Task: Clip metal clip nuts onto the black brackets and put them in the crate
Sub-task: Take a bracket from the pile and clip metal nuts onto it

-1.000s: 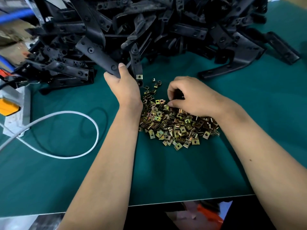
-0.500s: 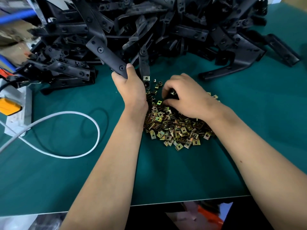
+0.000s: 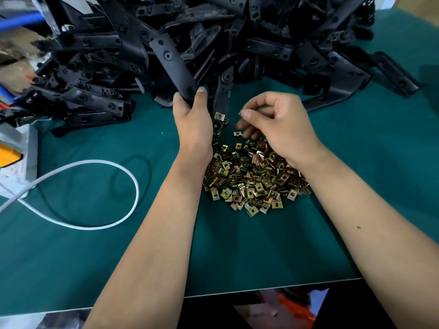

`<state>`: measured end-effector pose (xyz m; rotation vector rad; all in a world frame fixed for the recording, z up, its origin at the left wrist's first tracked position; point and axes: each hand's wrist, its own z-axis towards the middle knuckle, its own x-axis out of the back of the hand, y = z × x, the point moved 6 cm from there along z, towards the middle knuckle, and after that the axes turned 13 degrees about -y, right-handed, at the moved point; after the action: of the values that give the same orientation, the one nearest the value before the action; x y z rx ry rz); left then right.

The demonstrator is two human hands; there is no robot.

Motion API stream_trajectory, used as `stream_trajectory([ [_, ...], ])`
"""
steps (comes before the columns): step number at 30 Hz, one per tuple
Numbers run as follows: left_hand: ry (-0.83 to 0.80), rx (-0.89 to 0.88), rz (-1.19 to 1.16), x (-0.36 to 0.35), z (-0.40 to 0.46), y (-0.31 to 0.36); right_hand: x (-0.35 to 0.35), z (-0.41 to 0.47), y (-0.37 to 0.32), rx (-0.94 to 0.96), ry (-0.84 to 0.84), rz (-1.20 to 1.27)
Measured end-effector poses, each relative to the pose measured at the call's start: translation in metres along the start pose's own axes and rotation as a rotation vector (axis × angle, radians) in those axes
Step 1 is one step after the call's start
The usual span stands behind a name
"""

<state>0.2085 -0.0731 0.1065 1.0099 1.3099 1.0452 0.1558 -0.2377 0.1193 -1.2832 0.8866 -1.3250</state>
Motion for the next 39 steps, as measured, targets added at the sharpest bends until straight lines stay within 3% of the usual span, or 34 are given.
stream_trajectory([
  [4, -0.006, 0.044, -0.011, 0.003, 0.002, -0.006, -0.006, 0.001, 0.002, -0.017, -0.044, -0.069],
  [10, -0.086, 0.105, -0.214, -0.005, 0.001, -0.008, 0.005, -0.001, -0.001, -0.004, 0.065, -0.313],
  [18, -0.057, 0.126, -0.281, -0.002, -0.001, -0.008, -0.005, -0.003, -0.009, 0.021, 0.020, -0.581],
  [22, -0.055, 0.119, -0.275, -0.002, -0.002, -0.007, 0.001, -0.005, -0.013, 0.076, 0.066, -0.543],
  [35, -0.067, 0.110, -0.267, -0.003, -0.001, -0.007, -0.006, -0.003, -0.006, 0.002, -0.115, -0.321],
  [39, -0.072, 0.119, -0.262, -0.003, -0.001, -0.007, -0.010, -0.004, -0.007, 0.014, -0.125, -0.399],
])
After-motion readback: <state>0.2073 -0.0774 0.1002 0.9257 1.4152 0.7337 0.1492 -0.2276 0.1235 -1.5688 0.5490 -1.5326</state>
